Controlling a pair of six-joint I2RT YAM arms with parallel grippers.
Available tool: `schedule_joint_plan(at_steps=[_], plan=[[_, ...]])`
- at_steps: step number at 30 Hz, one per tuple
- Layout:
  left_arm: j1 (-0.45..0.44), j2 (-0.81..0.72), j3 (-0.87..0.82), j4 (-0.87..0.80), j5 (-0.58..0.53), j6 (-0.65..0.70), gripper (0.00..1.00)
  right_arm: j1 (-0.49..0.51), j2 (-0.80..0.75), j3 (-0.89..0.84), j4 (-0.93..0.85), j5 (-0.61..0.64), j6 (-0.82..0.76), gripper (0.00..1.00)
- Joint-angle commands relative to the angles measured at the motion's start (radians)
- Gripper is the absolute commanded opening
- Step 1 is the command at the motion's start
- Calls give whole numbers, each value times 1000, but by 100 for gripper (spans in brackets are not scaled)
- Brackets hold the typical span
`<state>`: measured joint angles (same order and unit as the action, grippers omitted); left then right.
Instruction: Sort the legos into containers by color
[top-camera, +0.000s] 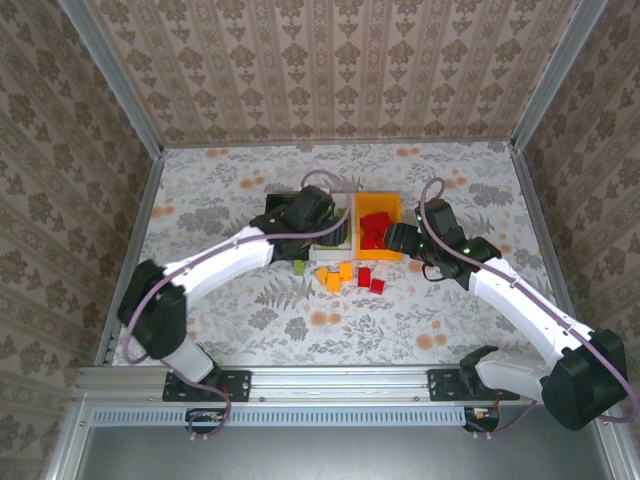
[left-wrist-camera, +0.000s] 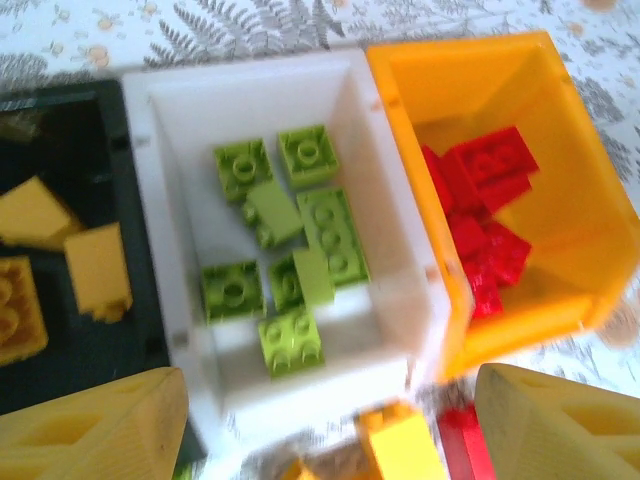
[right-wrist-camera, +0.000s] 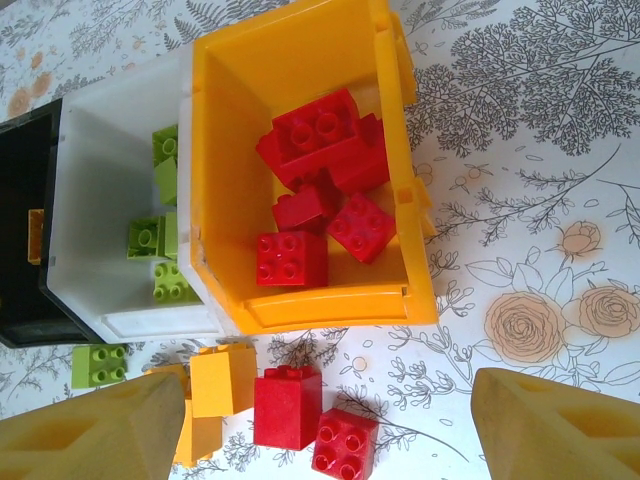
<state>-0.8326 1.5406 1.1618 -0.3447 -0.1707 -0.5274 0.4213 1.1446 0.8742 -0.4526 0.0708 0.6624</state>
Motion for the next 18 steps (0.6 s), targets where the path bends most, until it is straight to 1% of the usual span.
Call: schedule_joint_plan(at_steps=[1,4,7,9,14,18], plan=[[-3,-84,-133,-61,-11,-36,78,-4,-14,-4,-19,-12,8,77],[-1,-149,-255,-60,-27,-45,75,-6,-7,-9,-10,-16,11,77],[2,-163,-332,-27,-25,-38,72,-5,0,-10,-5,-19,15,77],[8,-150,-358,-3,-29,-36,71,-5,6,-4,-6,-19,16,77],[42,-65,-369,56,-67,-10,64,-5,9,11,-13,-17,14,77],[71,-2,-368,128,-39,7,62,-6,-5,19,-24,-12,13,77]])
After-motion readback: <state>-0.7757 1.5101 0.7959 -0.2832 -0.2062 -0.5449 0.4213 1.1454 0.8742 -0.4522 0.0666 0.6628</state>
